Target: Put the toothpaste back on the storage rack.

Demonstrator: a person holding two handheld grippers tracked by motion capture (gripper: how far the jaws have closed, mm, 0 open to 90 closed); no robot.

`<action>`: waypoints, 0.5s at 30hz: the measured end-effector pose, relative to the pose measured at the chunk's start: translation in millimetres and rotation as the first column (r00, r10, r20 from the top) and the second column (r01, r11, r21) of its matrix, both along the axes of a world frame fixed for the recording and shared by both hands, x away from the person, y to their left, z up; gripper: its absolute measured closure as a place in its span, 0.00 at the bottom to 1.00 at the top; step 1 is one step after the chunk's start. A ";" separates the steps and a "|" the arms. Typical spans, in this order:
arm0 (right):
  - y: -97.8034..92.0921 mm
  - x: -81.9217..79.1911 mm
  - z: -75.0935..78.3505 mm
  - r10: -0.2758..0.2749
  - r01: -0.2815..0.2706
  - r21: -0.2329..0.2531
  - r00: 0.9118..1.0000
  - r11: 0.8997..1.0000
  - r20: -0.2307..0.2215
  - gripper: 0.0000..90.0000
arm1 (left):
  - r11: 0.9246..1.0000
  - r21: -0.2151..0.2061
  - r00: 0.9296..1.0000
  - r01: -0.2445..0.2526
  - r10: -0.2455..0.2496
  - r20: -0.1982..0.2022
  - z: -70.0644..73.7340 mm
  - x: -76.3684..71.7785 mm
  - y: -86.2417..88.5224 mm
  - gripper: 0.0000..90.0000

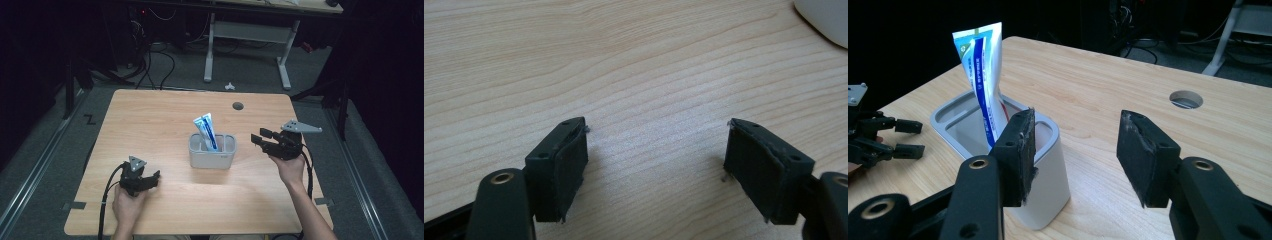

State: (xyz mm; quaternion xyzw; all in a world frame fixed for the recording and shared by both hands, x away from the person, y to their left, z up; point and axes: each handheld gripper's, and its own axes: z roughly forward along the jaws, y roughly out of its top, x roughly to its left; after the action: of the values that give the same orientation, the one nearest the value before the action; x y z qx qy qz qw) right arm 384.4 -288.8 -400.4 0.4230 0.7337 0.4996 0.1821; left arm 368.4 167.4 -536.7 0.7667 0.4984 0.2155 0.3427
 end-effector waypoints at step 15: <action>-15.5 -8.9 -5.7 -0.027 0.027 0.012 1.000 1.000 -0.004 0.56 | 1.000 0.000 1.000 0.000 0.000 0.000 0.0 0.0 0.0 0.28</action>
State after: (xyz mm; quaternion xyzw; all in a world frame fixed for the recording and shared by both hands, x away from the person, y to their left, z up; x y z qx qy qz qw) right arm 375.5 -304.3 -406.1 0.4346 0.7254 0.5008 0.1850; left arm 368.4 167.4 -536.7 0.7666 0.4983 0.2156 0.3427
